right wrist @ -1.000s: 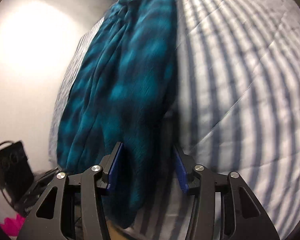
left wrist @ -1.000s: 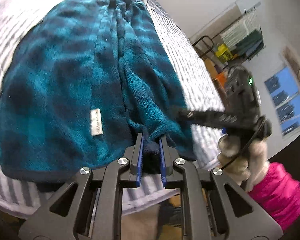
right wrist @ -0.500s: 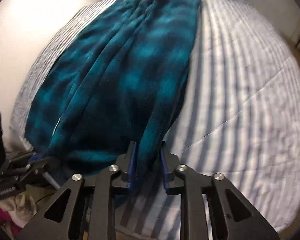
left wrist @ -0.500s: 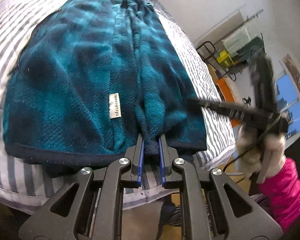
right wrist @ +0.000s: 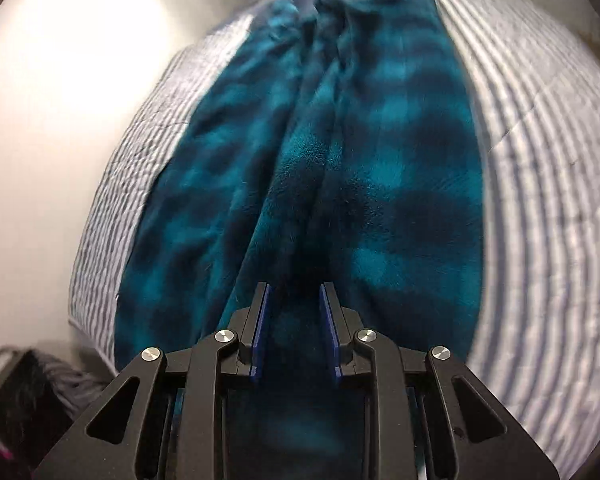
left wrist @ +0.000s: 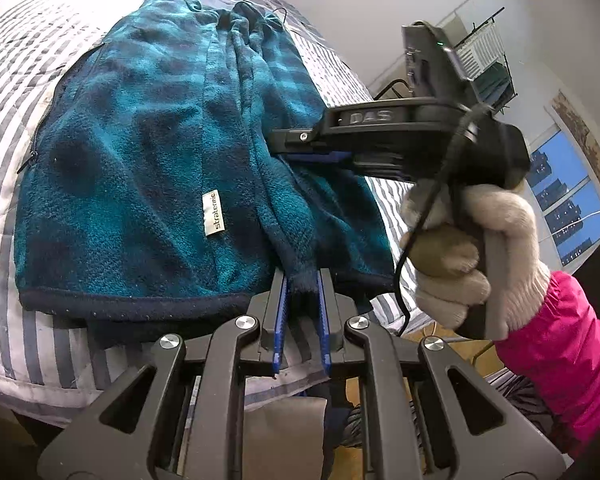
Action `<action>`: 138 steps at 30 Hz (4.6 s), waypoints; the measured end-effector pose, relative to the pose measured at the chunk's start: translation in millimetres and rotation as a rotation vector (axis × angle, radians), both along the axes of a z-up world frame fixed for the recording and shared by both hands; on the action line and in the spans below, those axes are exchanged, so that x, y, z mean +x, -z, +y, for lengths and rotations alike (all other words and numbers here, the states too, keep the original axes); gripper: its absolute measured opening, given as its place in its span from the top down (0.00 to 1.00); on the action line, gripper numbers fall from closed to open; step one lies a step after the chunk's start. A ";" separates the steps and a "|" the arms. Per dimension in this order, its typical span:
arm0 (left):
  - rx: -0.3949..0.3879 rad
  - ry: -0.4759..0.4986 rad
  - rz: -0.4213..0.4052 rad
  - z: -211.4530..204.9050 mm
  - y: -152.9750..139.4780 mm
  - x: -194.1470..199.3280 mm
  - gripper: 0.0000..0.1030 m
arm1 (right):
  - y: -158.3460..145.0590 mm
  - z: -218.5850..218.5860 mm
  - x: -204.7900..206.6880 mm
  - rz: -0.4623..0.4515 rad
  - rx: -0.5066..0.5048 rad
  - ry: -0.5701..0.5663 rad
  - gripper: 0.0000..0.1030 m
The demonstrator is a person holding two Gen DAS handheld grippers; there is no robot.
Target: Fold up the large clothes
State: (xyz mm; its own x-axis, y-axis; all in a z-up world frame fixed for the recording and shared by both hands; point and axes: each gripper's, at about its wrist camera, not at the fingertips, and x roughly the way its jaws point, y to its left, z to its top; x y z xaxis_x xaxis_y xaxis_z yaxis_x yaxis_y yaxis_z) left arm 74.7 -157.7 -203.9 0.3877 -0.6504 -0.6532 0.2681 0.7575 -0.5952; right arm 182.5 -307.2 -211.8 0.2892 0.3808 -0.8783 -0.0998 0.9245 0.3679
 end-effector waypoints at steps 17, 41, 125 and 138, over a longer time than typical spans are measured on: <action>0.060 -0.122 -0.047 89.8 -36.9 -6.6 0.37 | -42.3 16.1 -34.4 -0.145 -0.068 -0.146 0.92; 0.026 -0.194 0.195 126.1 37.3 35.2 0.88 | -24.9 30.5 -100.6 -0.180 -0.202 -0.172 0.92; -0.161 -0.076 0.227 112.2 0.3 64.2 0.90 | -2.6 -62.9 -88.0 0.054 0.445 0.097 0.88; -0.136 -0.113 0.092 100.9 -57.3 155.0 0.92 | -69.0 -80.6 -26.9 -0.072 0.449 0.163 0.89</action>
